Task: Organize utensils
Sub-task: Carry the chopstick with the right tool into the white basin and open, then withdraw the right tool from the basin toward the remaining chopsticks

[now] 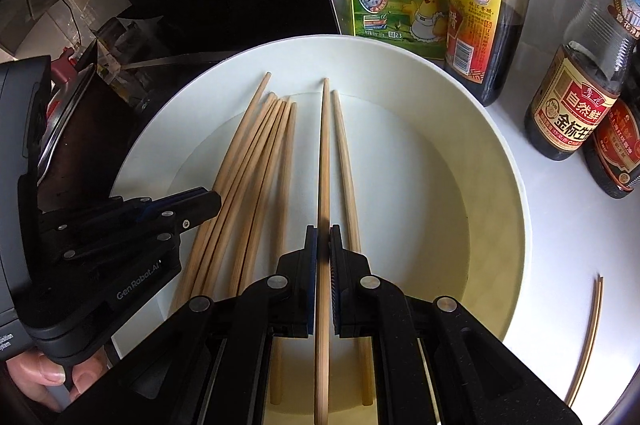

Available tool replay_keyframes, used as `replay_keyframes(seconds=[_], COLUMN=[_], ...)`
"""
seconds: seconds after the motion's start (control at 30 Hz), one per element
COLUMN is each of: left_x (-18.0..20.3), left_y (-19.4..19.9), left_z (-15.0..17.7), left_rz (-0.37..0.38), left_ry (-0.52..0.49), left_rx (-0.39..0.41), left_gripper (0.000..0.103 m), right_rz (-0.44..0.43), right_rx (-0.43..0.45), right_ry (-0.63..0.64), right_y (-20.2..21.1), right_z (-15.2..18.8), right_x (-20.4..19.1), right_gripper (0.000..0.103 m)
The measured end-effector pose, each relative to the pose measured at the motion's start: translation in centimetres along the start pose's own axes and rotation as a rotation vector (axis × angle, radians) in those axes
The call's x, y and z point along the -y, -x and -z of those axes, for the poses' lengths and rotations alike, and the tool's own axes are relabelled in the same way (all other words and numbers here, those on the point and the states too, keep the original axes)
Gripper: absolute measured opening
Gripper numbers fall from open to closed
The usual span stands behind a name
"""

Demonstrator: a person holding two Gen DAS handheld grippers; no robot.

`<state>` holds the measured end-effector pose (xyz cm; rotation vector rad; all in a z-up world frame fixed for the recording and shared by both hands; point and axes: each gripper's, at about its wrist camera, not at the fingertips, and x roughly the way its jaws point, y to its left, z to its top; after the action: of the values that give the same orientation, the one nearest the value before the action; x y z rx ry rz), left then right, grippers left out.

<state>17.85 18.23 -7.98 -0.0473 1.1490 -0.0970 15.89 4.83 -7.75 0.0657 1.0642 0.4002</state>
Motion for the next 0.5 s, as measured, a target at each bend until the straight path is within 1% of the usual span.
replay_keyframes(seconds=[0.07, 0.13, 0.2, 0.23, 0.27, 0.4, 0.5], left_x=[-0.2, -0.4, -0.5, -0.7, -0.8, -1.5, -1.8], left_y=[-0.3, -0.3, -0.2, -0.1, 0.0, 0.7, 1.4], left_z=[-0.1, 0.0, 0.0, 0.0, 0.0, 0.0, 0.2], left_rz=[-0.005, -0.006, -0.018, -0.024, -0.027, -0.038, -0.043], left_ry=[0.006, 0.014, 0.02, 0.025, 0.031, 0.05, 0.055], left_rx=[-0.008, -0.01, -0.007, -0.003, 0.0, 0.02, 0.035], left_gripper=[0.007, 0.011, 0.029, 0.033, 0.039, 0.052, 0.058], right_rz=[0.0, 0.0, 0.002, 0.004, 0.005, 0.025, 0.023], right_rx=[-0.004, -0.008, -0.014, -0.016, -0.018, 0.003, 0.009], right_ry=[0.001, 0.001, 0.0, -0.003, -0.006, 0.004, 0.001], right_y=[-0.1, -0.3, -0.5, -0.5, -0.5, 0.2, 0.7], right_z=[0.1, 0.1, 0.1, 0.1, 0.1, 0.3, 0.6], right_x=[-0.1, -0.1, -0.1, -0.1, 0.0, 0.0, 0.2], right_gripper=[0.006, 0.006, 0.007, 0.008, 0.01, 0.011, 0.017])
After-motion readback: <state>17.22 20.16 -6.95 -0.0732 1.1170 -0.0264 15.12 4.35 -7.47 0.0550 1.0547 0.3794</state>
